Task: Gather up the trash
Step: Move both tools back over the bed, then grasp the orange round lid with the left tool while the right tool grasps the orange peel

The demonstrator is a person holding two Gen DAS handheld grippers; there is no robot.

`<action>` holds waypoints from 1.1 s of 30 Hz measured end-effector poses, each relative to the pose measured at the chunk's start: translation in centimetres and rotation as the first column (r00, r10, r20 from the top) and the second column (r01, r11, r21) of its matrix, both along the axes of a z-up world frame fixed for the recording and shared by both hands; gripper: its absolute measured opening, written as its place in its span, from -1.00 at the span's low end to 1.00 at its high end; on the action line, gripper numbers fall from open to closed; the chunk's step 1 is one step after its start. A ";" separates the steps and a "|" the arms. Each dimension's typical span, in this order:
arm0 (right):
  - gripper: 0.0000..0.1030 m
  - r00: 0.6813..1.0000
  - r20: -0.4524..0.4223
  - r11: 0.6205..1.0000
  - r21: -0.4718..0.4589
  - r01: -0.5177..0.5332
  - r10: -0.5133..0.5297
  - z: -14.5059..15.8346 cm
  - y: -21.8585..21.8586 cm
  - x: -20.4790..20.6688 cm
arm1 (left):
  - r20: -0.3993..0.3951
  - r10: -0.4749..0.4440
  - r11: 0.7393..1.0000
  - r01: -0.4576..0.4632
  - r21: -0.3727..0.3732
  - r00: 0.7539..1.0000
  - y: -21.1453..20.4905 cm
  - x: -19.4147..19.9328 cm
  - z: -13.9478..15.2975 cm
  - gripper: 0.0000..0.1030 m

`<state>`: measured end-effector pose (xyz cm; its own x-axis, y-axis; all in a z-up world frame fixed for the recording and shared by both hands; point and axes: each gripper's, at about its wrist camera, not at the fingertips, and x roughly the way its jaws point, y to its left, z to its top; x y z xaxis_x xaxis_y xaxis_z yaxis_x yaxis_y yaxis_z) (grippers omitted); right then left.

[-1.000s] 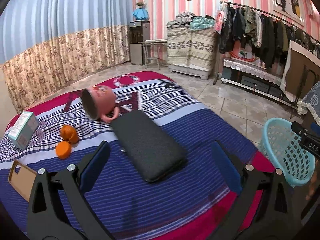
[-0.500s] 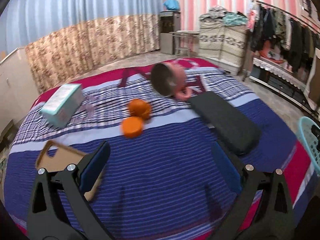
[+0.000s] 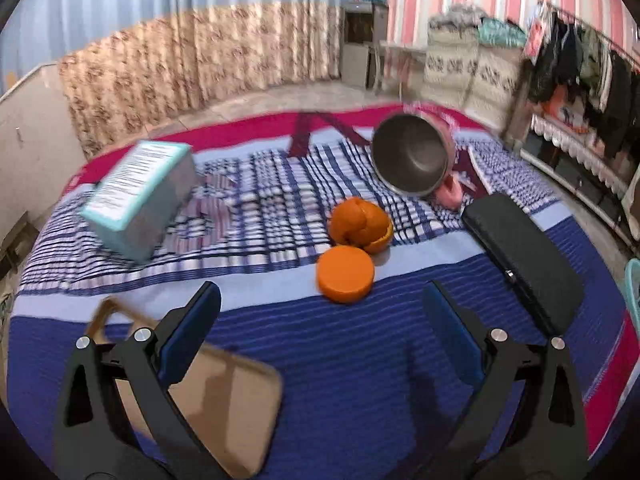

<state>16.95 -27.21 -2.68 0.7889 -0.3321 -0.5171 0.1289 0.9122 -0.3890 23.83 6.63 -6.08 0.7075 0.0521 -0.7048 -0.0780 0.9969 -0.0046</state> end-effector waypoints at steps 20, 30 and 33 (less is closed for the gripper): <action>0.83 0.939 0.000 0.923 0.185 -0.337 0.343 1.7 16.4 4.8 | 0.126 0.134 0.988 -0.142 0.061 0.983 8.4 -4.0 2.3 -0.25; 0.80 0.870 -0.068 0.809 0.411 -0.421 0.488 -1.6 25.2 10.8 | 0.141 0.392 0.919 -0.382 -0.094 0.909 16.0 -5.8 0.0 -0.25; 0.55 0.850 -0.093 0.790 0.433 -0.434 0.518 -2.6 27.3 12.0 | 0.130 0.395 0.918 -0.385 -0.097 0.909 16.3 -5.6 -0.3 -0.25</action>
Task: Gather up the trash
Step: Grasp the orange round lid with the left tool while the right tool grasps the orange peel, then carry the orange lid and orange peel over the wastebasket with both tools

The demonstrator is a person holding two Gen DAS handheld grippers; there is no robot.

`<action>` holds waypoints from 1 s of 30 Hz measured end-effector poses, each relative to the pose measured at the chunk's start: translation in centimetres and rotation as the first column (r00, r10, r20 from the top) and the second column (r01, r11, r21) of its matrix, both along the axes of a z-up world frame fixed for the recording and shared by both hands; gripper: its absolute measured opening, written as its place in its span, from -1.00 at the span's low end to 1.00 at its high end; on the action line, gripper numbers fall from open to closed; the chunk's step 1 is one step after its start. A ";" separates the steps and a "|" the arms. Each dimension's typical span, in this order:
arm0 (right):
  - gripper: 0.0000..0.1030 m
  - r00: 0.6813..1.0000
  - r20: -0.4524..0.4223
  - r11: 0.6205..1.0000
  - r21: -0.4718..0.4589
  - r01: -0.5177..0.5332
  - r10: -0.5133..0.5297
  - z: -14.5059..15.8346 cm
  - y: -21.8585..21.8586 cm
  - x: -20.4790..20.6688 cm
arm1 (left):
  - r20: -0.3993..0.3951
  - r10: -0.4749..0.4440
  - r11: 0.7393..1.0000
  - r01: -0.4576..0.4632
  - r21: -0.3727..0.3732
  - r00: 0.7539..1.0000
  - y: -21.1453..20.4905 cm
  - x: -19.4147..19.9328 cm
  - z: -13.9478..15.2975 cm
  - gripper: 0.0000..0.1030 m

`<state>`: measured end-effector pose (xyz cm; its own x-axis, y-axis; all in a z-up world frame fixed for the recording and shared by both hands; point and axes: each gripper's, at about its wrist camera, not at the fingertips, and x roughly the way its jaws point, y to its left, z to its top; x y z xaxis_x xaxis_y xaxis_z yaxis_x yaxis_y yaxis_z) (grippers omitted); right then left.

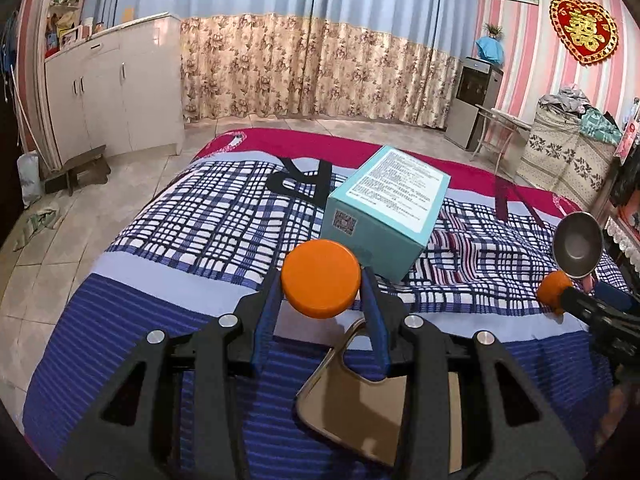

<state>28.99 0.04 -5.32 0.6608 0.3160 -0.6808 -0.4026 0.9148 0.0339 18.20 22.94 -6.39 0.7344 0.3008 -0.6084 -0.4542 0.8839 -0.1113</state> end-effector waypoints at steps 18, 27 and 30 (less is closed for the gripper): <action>-0.45 0.987 0.114 0.994 0.020 0.109 -0.110 5.4 -10.5 -8.0 | -0.007 -0.017 0.999 0.017 0.032 1.000 -0.7 0.4 -0.2 -0.25; -0.45 0.902 0.174 0.914 -0.017 0.404 -0.396 7.0 -27.2 -15.7 | -0.014 -0.115 0.990 0.116 0.086 0.993 -6.3 0.3 2.4 -0.25; -0.45 0.875 0.168 0.886 -0.012 0.463 -0.454 6.6 -31.1 -16.7 | 0.006 -0.202 0.976 0.201 0.082 0.979 -10.3 0.1 3.9 -0.25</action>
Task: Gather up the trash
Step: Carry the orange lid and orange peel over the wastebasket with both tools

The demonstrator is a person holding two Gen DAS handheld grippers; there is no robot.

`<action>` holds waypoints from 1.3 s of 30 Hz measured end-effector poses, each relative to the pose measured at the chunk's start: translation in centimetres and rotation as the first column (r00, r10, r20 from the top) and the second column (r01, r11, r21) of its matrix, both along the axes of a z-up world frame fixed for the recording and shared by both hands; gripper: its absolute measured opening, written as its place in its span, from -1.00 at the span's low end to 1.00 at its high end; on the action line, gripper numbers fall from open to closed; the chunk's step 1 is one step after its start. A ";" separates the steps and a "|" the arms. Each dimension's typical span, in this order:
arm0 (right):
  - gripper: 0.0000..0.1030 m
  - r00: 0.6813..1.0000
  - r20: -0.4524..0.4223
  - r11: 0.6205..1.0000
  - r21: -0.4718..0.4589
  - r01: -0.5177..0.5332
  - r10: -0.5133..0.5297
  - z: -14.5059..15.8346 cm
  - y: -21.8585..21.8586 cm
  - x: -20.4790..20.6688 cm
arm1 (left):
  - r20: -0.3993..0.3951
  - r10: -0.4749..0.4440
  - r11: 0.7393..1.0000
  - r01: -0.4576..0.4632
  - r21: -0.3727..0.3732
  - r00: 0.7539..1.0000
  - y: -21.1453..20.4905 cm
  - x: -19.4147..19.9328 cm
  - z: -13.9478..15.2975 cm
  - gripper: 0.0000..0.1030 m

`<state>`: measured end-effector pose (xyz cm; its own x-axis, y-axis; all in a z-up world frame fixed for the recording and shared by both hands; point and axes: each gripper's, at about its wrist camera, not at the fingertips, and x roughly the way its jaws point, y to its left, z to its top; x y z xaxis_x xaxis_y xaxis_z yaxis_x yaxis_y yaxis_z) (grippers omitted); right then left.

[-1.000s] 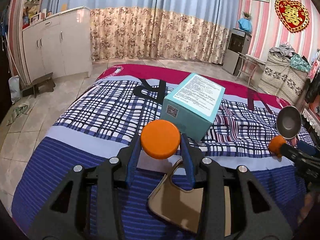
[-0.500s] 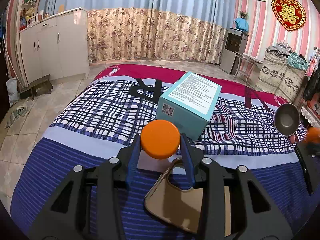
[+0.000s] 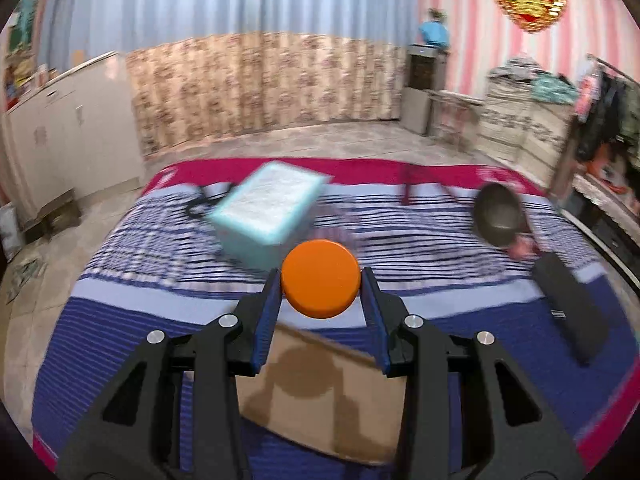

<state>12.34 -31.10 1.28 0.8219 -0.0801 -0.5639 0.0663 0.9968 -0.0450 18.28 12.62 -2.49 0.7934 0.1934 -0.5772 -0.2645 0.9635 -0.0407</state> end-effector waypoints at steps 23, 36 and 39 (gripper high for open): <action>-0.45 0.950 0.024 0.944 0.129 0.305 -0.310 -3.1 -15.7 -3.5 | 0.020 -0.530 0.848 0.530 0.028 0.848 -29.4 -1.5 1.8 -0.25; -0.45 0.918 0.037 0.906 0.180 0.382 -0.395 -3.7 -19.7 -5.3 | 0.005 -0.670 0.740 0.668 0.081 0.742 -39.0 -2.8 1.4 -0.25; -0.45 0.909 0.028 0.894 0.192 0.404 -0.417 -4.0 -20.4 -5.4 | -0.001 -0.700 0.712 0.697 0.078 0.715 -40.9 -2.9 1.1 -0.24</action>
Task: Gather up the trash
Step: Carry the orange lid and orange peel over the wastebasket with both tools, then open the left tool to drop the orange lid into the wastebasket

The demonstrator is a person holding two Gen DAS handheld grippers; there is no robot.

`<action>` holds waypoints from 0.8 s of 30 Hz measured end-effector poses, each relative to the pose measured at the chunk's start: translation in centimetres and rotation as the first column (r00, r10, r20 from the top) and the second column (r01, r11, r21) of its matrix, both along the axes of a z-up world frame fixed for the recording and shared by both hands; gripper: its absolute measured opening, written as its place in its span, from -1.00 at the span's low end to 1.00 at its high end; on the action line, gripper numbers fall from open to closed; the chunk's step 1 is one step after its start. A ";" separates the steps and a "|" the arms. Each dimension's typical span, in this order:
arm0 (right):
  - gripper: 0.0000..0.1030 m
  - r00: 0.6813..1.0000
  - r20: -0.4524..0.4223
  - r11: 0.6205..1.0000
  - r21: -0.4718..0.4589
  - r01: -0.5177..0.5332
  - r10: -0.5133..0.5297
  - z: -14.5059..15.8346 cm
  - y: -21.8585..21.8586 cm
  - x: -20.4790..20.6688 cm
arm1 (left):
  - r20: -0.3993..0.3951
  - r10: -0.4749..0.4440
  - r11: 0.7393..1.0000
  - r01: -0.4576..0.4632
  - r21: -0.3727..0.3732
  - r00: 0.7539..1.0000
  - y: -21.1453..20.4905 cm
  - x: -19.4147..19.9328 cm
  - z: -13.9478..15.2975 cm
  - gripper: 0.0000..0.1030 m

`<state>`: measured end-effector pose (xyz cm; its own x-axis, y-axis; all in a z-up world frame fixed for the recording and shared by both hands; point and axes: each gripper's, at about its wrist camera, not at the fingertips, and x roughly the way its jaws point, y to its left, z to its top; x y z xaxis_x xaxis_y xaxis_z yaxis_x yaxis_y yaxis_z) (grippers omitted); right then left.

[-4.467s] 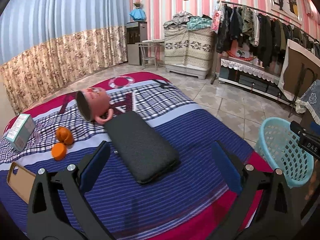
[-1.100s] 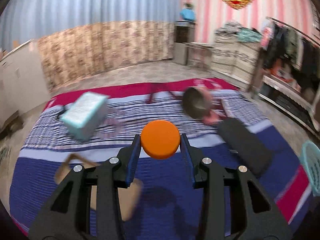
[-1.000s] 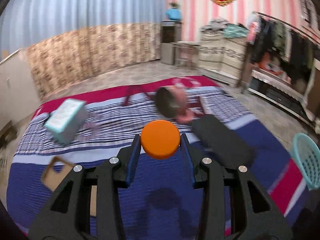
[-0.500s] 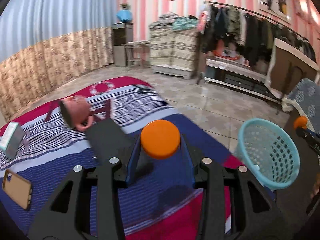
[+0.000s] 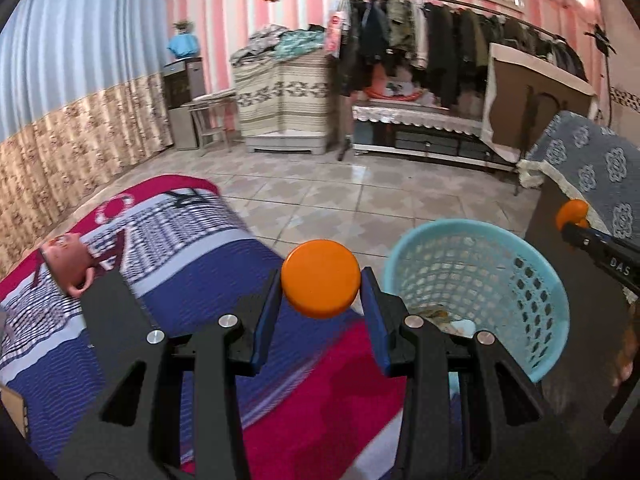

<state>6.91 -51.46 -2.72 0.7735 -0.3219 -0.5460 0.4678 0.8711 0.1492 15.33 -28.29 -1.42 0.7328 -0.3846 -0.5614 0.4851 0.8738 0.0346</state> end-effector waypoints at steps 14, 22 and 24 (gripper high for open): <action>-0.45 0.998 0.002 0.998 -0.008 0.061 -0.061 -0.1 -0.7 -0.3 | -0.064 -0.125 0.992 0.126 0.006 0.990 -6.4 0.4 -2.5 -0.24; -0.45 0.997 -0.011 0.997 0.001 0.071 -0.071 -0.4 -1.1 -0.3 | -0.062 -0.169 0.984 0.171 0.038 0.984 -9.9 1.3 -3.0 0.19; -0.45 0.997 -0.013 0.997 0.002 0.071 -0.071 -0.3 -1.0 -0.2 | -0.051 -0.161 0.986 0.163 0.024 0.986 -9.8 1.5 -2.6 0.49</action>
<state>6.69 -52.46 -3.07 0.7417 -0.3748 -0.5562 0.5306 0.8352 0.1448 16.87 -38.04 -4.04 0.6336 -0.4797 -0.6069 0.6220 0.7824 0.0309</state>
